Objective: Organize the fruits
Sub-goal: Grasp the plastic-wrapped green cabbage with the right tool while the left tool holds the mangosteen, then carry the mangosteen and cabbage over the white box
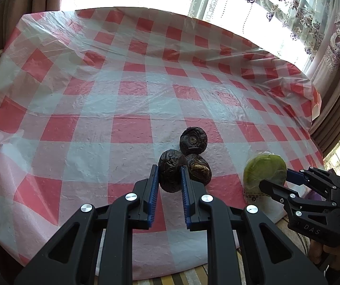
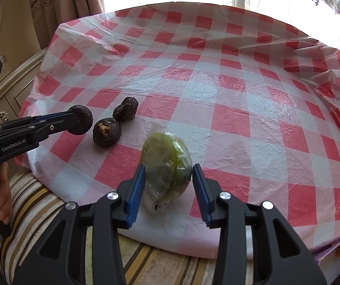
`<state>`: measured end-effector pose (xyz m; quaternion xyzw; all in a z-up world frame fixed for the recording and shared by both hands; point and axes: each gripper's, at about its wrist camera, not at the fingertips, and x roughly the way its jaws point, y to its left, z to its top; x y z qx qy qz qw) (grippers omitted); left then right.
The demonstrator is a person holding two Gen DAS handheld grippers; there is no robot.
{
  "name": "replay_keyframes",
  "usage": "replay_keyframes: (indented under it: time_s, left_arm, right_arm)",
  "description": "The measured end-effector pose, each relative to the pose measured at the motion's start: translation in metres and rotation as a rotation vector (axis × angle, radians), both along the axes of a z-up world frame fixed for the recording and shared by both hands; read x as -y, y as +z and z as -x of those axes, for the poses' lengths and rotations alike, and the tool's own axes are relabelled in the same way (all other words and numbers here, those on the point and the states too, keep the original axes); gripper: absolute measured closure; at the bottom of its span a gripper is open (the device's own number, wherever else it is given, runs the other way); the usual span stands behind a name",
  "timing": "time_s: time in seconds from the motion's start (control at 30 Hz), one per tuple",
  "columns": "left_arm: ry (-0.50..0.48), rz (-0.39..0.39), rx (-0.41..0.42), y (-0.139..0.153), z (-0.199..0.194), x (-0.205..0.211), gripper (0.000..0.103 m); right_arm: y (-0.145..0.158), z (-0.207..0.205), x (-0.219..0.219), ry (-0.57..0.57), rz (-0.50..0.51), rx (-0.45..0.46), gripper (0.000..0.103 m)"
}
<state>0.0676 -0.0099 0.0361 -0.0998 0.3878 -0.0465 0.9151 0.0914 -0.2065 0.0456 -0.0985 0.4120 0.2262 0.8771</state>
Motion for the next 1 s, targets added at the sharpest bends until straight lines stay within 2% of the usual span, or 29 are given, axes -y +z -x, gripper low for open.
replay_keyframes:
  time_s: [0.1,0.17,0.23,0.4,0.5,0.6,0.73,1.0]
  left_arm:
    - [-0.002,0.000,-0.001,0.000,0.000,0.000,0.087]
    - [-0.002,0.000,-0.001,0.000,0.000,0.001,0.087]
    - [-0.003,-0.001,-0.002,0.000,-0.001,0.001,0.087]
    - [-0.004,-0.001,-0.002,-0.001,-0.001,0.001,0.087]
    - [-0.003,0.000,-0.002,-0.001,-0.001,0.001,0.087]
    - [-0.004,-0.001,-0.002,-0.001,-0.001,0.001,0.087]
    - [-0.006,0.002,-0.001,-0.001,-0.001,0.002,0.087]
    - [-0.017,-0.009,0.014,0.007,0.003,0.005,0.087]
  right_arm:
    - [-0.007,-0.010,-0.007,-0.005,0.043,-0.027,0.041]
    - [-0.011,-0.012,-0.012,0.010,0.057,-0.036,0.036]
    - [-0.011,-0.013,-0.016,0.007,0.078,-0.024,0.021]
    - [-0.010,-0.012,-0.032,0.003,0.183,0.049,0.008]
    - [-0.011,-0.013,-0.040,-0.006,0.250,0.101,0.008]
    - [-0.012,-0.018,-0.038,-0.019,0.249,0.097,0.041]
    - [-0.009,-0.018,-0.030,-0.018,0.187,0.075,0.041]
    - [0.004,-0.004,-0.017,-0.027,0.126,0.104,0.041]
